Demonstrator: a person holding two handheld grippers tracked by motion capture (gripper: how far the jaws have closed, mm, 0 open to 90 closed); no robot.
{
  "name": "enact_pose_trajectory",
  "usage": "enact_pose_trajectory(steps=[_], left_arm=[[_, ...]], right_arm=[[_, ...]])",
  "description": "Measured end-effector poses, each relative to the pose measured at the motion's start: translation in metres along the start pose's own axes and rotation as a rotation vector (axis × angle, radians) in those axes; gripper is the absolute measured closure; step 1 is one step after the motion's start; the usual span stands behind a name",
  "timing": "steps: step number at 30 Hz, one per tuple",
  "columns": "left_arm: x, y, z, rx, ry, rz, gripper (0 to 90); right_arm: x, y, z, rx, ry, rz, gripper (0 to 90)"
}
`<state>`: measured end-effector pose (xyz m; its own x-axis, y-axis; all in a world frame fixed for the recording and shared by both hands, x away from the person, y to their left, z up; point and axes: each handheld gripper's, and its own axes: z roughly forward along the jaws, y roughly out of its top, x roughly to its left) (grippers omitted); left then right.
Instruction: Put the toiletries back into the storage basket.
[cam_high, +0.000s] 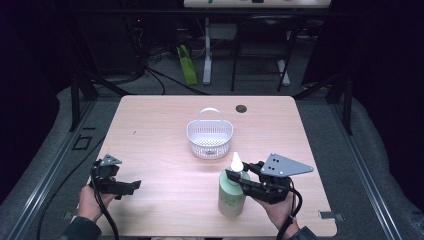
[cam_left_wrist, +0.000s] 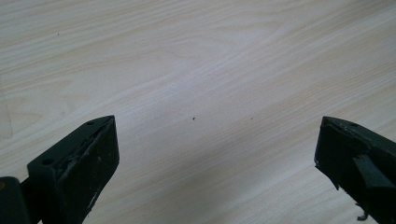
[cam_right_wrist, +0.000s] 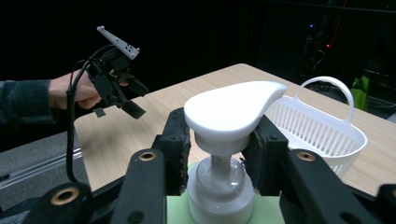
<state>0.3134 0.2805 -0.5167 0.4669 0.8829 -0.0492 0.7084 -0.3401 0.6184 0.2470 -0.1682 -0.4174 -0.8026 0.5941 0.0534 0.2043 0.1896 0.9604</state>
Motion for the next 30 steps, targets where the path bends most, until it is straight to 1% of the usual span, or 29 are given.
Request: enact_pose_trajectory(steps=[5, 7, 12, 21, 30], left_arm=[[0.0002, 0.0000, 0.0000, 0.004, 0.001, 0.002, 0.0], [0.0003, -0.0001, 0.0004, 0.006, 0.001, -0.002, 0.0], [0.0004, 0.0004, 0.0012, 0.010, 0.003, 0.009, 0.0], [0.0006, 0.0002, 0.0020, 0.016, 0.007, 0.010, 0.0], [0.0003, 0.0004, 0.0019, 0.016, 0.009, 0.014, 0.0]], right_arm=[[-0.0004, 0.0000, -0.0012, -0.004, -0.007, -0.003, 66.2], [-0.0002, 0.0002, -0.0010, -0.004, -0.011, -0.007, 66.4], [0.0011, 0.0000, -0.0003, -0.009, -0.021, -0.017, 66.9], [0.0016, 0.0002, -0.0006, -0.005, -0.027, -0.032, 67.4], [-0.0015, 0.0009, -0.0009, 0.000, -0.049, -0.038, 67.5]])
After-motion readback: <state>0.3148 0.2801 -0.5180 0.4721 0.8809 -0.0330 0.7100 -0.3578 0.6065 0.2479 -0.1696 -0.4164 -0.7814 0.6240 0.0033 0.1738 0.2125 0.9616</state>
